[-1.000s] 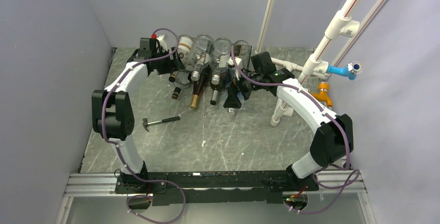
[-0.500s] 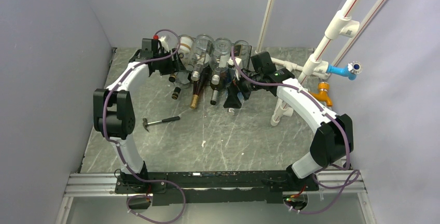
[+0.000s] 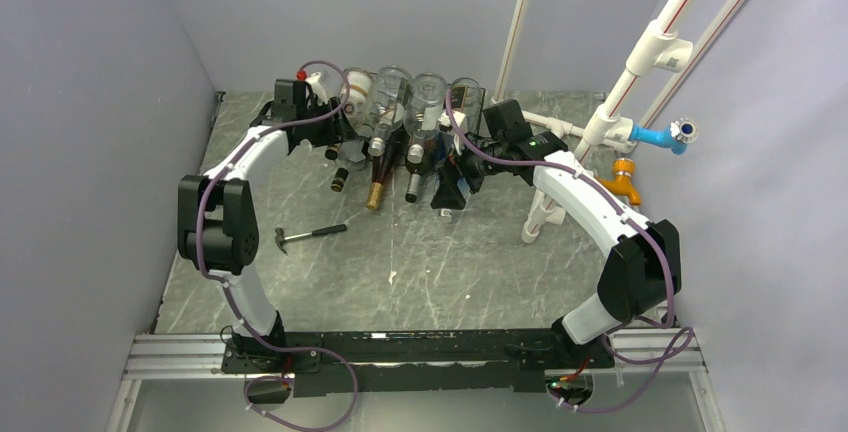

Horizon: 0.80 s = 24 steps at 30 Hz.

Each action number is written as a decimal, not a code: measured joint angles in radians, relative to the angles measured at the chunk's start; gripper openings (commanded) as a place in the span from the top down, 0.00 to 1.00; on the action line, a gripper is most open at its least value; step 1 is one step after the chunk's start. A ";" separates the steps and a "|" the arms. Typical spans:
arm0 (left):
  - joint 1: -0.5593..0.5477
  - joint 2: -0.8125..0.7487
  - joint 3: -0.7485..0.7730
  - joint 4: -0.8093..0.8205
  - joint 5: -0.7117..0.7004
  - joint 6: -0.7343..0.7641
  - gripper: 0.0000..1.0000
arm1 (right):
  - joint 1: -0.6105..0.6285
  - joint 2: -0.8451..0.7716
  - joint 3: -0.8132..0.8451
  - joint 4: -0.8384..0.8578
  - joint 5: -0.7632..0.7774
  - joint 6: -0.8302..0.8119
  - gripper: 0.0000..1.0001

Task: Take the wine bottle off the wine rack
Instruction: Pick up the wine bottle from the wine rack.

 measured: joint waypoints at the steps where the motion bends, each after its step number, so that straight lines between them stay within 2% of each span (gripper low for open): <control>1: 0.000 -0.006 -0.005 0.000 -0.001 0.001 1.00 | 0.000 0.000 0.000 0.000 0.000 0.000 0.00; 14: 0.000 -0.122 -0.090 0.000 -0.039 0.035 1.00 | 0.000 0.000 0.000 0.000 0.000 0.000 0.00; 24: -0.002 -0.178 -0.095 -0.032 -0.069 0.064 1.00 | 0.000 0.000 0.000 0.000 0.000 0.000 0.00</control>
